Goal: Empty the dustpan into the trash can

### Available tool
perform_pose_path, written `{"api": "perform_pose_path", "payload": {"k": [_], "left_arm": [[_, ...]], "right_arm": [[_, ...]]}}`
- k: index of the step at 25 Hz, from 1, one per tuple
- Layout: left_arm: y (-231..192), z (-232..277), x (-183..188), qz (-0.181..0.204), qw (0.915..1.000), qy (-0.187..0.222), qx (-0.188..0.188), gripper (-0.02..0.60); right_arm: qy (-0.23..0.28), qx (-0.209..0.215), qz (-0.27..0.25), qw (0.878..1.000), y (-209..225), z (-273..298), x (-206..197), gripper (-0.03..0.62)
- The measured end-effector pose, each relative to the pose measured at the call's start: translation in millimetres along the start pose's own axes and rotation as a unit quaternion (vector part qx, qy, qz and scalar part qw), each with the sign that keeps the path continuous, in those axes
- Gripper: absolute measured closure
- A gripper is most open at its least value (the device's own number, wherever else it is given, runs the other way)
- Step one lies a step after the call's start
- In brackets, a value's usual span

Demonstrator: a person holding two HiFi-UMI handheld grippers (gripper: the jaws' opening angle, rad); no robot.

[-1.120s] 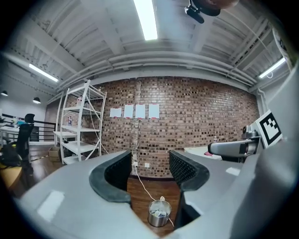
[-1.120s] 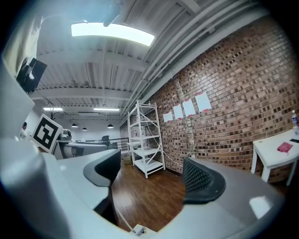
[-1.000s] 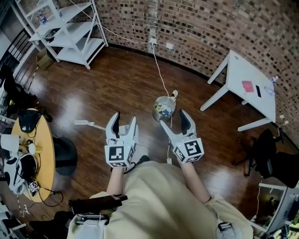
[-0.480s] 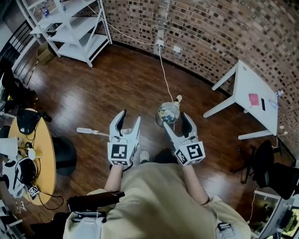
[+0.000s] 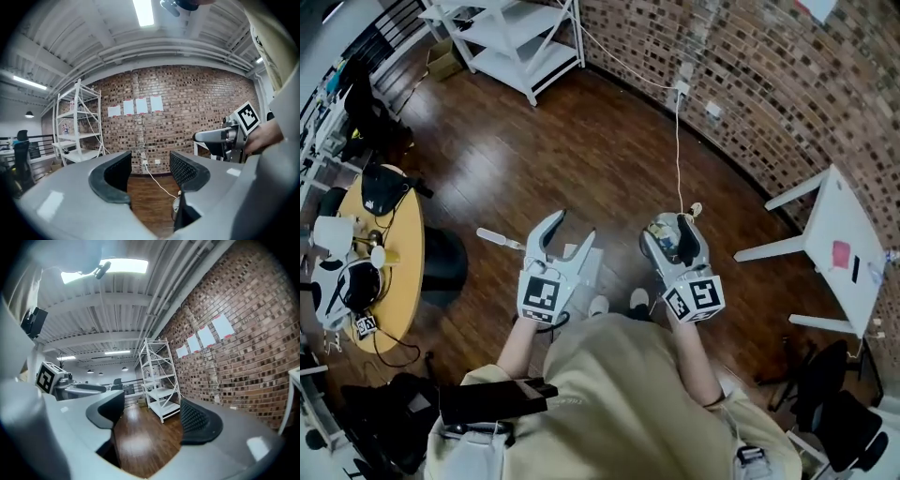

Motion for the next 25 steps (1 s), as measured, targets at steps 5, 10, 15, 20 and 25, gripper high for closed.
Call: {"api": "perform_pose_path", "payload": {"k": [5,10,15,20,25], "left_arm": [[-70.7,-37.7,2.8,0.028,0.9972,-0.038,0.058,0.327],[-144.9,-85.5,21.2,0.092,0.9876,-0.093,0.087,0.303],[-195.2,-137.2,34.5,0.134,0.978,-0.14,0.078,0.293],[-231.5,-170.6,46.7,0.175,0.9586,-0.218,0.051,0.284],[-248.8,-181.0,43.5,0.233,0.9211,-0.312,-0.009,0.222]], "right_arm": [[-0.011,0.067,0.006,0.998,-13.3,37.6,-6.3,0.238],[-0.024,0.118,0.004,0.993,-36.4,61.1,-13.5,0.238],[-0.039,0.141,0.004,0.989,-47.6,67.1,-22.6,0.238],[-0.063,0.14,0.006,0.988,-49.4,65.7,-35.6,0.238],[-0.079,0.147,0.005,0.986,-54.5,61.9,-44.1,0.238]]}}
Point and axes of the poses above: the fingertips, and each gripper's own axes: z forward along the fingers, y to its right, x out of its top, the point moved 6 cm from there along -z, backward along the fingers, and after that the axes turned 11 degrees about -z, right-handed, at the moved point
